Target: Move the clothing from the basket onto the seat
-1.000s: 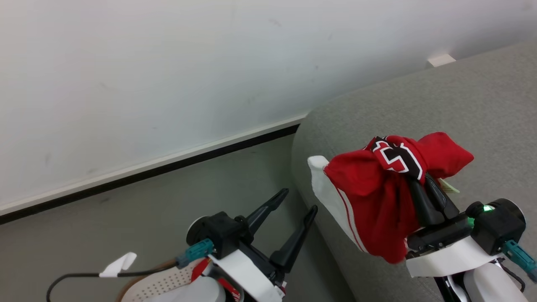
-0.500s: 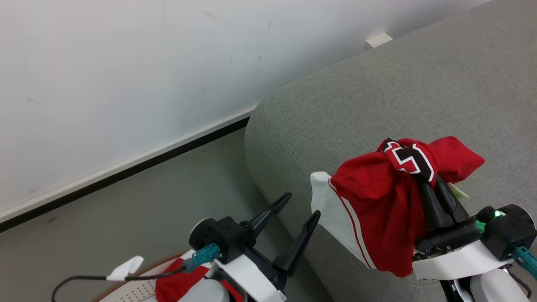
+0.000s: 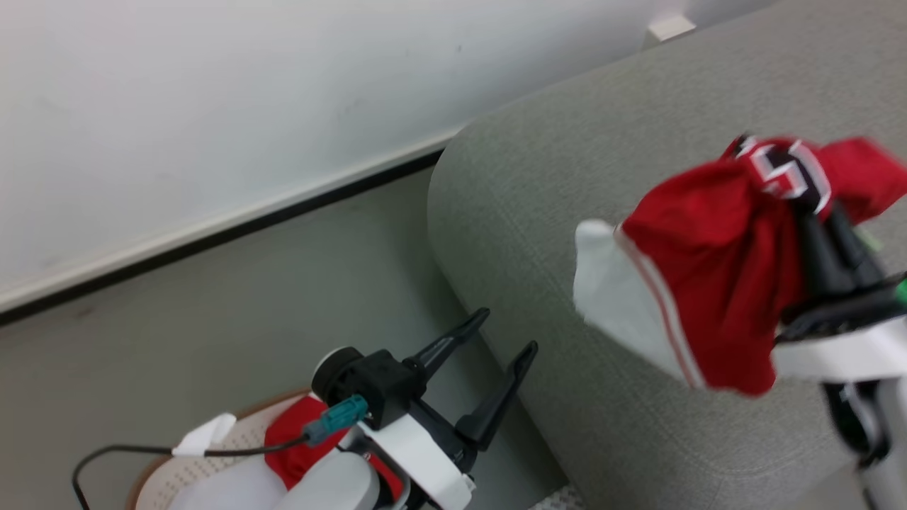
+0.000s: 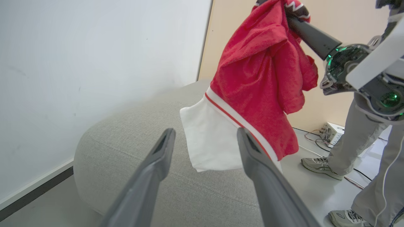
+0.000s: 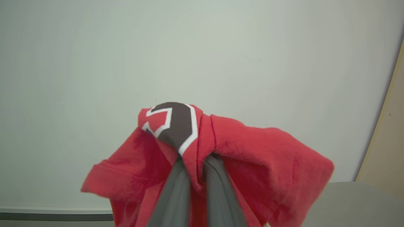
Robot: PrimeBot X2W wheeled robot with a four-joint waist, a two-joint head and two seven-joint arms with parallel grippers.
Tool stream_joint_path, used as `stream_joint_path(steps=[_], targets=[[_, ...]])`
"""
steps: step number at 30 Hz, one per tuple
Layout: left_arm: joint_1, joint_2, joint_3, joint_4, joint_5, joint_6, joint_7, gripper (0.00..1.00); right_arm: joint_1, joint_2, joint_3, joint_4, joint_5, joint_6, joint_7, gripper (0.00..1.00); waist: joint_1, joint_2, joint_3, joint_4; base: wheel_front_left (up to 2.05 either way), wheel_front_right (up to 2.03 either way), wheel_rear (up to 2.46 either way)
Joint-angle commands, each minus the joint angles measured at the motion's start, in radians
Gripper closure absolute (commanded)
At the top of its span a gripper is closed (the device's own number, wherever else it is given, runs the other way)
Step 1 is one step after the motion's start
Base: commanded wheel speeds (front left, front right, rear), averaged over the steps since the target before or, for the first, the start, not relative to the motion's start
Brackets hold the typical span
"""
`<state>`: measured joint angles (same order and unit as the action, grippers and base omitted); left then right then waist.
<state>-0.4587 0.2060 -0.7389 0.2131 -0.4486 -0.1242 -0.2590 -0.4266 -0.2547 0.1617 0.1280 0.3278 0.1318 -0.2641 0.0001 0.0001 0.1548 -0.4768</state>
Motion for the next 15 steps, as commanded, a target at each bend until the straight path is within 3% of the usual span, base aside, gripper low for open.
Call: stream_joint_path(steps=[1,15], targets=[[-0.012,0.01,0.001,-0.002,0.011,-0.004,0.003,0.0,-0.029,-0.012,-0.007,0.006,0.017,-0.002,0.0,1.0,-0.0001,-0.0001,0.036,0.025,0.0,0.0,0.0],[-0.116,0.093,0.002,-0.087,0.039,-0.005,0.07,0.0,-0.441,-0.261,-0.047,0.351,0.157,-0.002,0.004,1.0,-0.0001,-0.0001,0.306,0.191,0.0,0.0,0.0]])
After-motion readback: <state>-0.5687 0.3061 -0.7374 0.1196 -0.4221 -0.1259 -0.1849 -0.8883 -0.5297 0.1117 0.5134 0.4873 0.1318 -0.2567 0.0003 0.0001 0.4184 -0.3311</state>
